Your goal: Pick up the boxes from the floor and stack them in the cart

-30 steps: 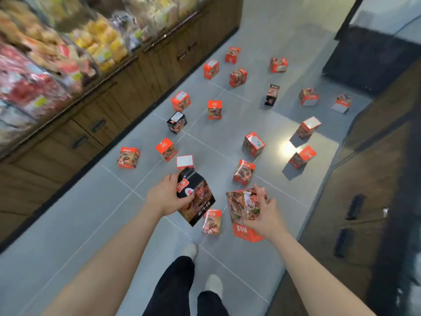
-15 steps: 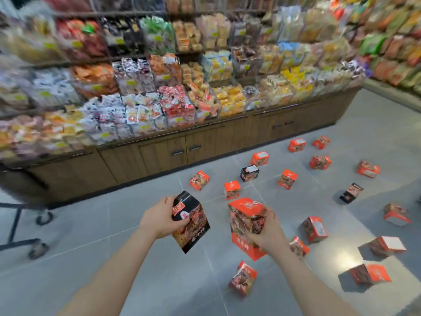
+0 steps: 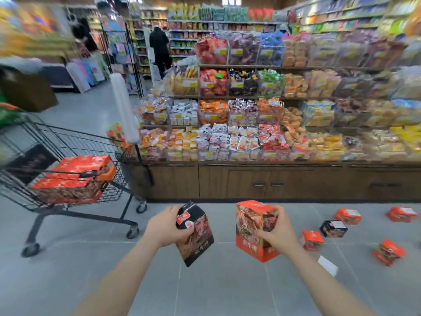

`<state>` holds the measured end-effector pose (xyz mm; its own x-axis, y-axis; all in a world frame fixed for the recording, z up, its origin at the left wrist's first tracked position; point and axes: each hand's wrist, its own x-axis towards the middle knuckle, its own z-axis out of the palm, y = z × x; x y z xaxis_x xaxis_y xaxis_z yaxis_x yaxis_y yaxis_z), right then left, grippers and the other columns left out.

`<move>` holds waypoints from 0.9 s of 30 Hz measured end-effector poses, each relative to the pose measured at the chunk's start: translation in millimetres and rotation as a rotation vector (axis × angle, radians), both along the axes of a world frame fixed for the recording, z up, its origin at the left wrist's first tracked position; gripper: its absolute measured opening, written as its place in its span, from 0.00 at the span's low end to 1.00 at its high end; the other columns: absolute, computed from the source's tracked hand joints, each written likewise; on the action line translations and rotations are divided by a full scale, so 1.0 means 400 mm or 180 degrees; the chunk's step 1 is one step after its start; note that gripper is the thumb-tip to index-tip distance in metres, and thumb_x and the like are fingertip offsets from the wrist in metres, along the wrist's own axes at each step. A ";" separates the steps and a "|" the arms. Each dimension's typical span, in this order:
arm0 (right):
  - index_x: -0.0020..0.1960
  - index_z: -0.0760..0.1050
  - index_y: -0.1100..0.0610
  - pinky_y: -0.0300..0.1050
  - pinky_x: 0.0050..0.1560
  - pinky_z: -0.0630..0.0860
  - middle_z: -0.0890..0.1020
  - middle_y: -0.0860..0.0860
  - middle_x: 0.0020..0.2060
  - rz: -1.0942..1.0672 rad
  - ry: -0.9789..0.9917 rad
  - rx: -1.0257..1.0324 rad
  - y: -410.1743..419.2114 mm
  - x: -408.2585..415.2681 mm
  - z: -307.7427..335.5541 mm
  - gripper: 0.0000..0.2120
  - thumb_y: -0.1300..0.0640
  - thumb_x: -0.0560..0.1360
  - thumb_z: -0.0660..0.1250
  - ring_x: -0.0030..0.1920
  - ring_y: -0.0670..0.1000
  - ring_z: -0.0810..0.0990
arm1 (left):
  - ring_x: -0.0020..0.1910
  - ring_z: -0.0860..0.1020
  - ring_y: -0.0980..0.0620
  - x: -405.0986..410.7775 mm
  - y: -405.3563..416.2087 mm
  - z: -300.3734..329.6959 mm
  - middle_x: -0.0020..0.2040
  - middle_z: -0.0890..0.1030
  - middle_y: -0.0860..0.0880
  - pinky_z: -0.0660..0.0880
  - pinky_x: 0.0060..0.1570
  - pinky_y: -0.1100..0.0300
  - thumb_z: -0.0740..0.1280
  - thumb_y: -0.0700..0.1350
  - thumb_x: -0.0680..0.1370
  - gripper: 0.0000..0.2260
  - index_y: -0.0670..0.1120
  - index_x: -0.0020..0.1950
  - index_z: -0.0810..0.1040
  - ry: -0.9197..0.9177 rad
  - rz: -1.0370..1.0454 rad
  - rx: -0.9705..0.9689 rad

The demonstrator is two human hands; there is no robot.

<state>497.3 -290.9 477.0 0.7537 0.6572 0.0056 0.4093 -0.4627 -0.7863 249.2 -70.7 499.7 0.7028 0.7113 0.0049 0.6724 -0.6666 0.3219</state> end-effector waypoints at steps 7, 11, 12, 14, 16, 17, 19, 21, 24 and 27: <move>0.64 0.57 0.48 0.46 0.54 0.68 0.68 0.53 0.56 0.0725 0.0005 -0.0186 0.324 -0.253 0.068 0.38 0.55 0.63 0.77 0.55 0.50 0.68 | 0.63 0.73 0.52 -0.366 0.215 0.051 0.67 0.71 0.54 0.73 0.56 0.55 0.61 0.70 0.68 0.37 0.54 0.73 0.61 -0.0137 0.0634 0.0076; 0.62 0.56 0.46 0.49 0.55 0.71 0.68 0.54 0.56 0.1109 0.0021 -0.0253 0.500 -0.362 0.086 0.38 0.55 0.63 0.78 0.54 0.51 0.69 | 0.59 0.74 0.54 -0.530 0.309 0.046 0.64 0.73 0.55 0.74 0.51 0.57 0.61 0.71 0.68 0.36 0.57 0.72 0.62 -0.0249 0.0978 -0.0016; 0.61 0.56 0.45 0.50 0.55 0.71 0.68 0.54 0.56 0.1228 0.0025 -0.0273 0.543 -0.384 0.089 0.38 0.54 0.62 0.78 0.55 0.51 0.70 | 0.60 0.74 0.53 -0.562 0.331 0.042 0.64 0.73 0.55 0.75 0.51 0.58 0.61 0.71 0.68 0.36 0.58 0.72 0.61 -0.0267 0.1042 -0.0017; 0.60 0.55 0.43 0.51 0.56 0.73 0.68 0.53 0.56 0.1465 0.0022 -0.0339 0.628 -0.423 0.095 0.38 0.52 0.62 0.78 0.57 0.53 0.71 | 0.60 0.74 0.52 -0.616 0.378 0.032 0.64 0.74 0.54 0.74 0.52 0.57 0.61 0.71 0.68 0.36 0.57 0.72 0.62 -0.0251 0.1166 -0.0059; 0.59 0.54 0.40 0.53 0.56 0.74 0.68 0.52 0.56 0.1649 0.0019 -0.0401 0.720 -0.454 0.094 0.38 0.48 0.60 0.77 0.56 0.53 0.73 | 0.60 0.75 0.52 -0.660 0.434 0.015 0.63 0.75 0.54 0.75 0.54 0.56 0.61 0.71 0.66 0.37 0.56 0.71 0.63 -0.0203 0.1294 -0.0118; 0.58 0.54 0.39 0.55 0.56 0.75 0.68 0.51 0.56 0.1737 0.0003 -0.0408 0.767 -0.465 0.091 0.38 0.47 0.60 0.77 0.56 0.53 0.74 | 0.59 0.75 0.53 -0.678 0.466 0.005 0.63 0.75 0.55 0.75 0.54 0.55 0.60 0.72 0.66 0.38 0.56 0.71 0.64 -0.0204 0.1352 -0.0129; 0.58 0.54 0.38 0.57 0.57 0.76 0.69 0.50 0.57 0.1892 -0.0038 -0.0403 0.867 -0.483 0.077 0.39 0.42 0.58 0.75 0.56 0.52 0.75 | 0.57 0.75 0.54 -0.705 0.539 -0.014 0.61 0.76 0.56 0.76 0.52 0.55 0.59 0.73 0.64 0.37 0.56 0.69 0.65 -0.0261 0.1428 -0.0134; 0.60 0.54 0.38 0.56 0.56 0.77 0.70 0.49 0.57 0.2018 -0.0036 -0.0421 0.974 -0.494 0.066 0.39 0.40 0.57 0.74 0.55 0.51 0.76 | 0.54 0.76 0.56 -0.717 0.620 -0.031 0.59 0.76 0.57 0.75 0.49 0.58 0.61 0.72 0.65 0.35 0.57 0.68 0.65 -0.0292 0.1507 -0.0145; 0.59 0.55 0.38 0.54 0.54 0.78 0.71 0.48 0.56 0.2216 0.0032 -0.0403 1.142 -0.495 0.052 0.39 0.42 0.57 0.75 0.54 0.49 0.77 | 0.54 0.76 0.57 -0.724 0.753 -0.041 0.60 0.75 0.57 0.75 0.47 0.60 0.61 0.73 0.65 0.36 0.57 0.68 0.65 -0.0248 0.1615 -0.0192; 0.57 0.56 0.37 0.54 0.54 0.79 0.71 0.49 0.56 0.2268 0.0115 -0.0383 1.313 -0.498 0.047 0.38 0.45 0.55 0.76 0.54 0.48 0.77 | 0.54 0.76 0.55 -0.730 0.894 -0.033 0.60 0.75 0.56 0.75 0.50 0.58 0.60 0.74 0.65 0.37 0.56 0.69 0.64 -0.0219 0.1694 -0.0170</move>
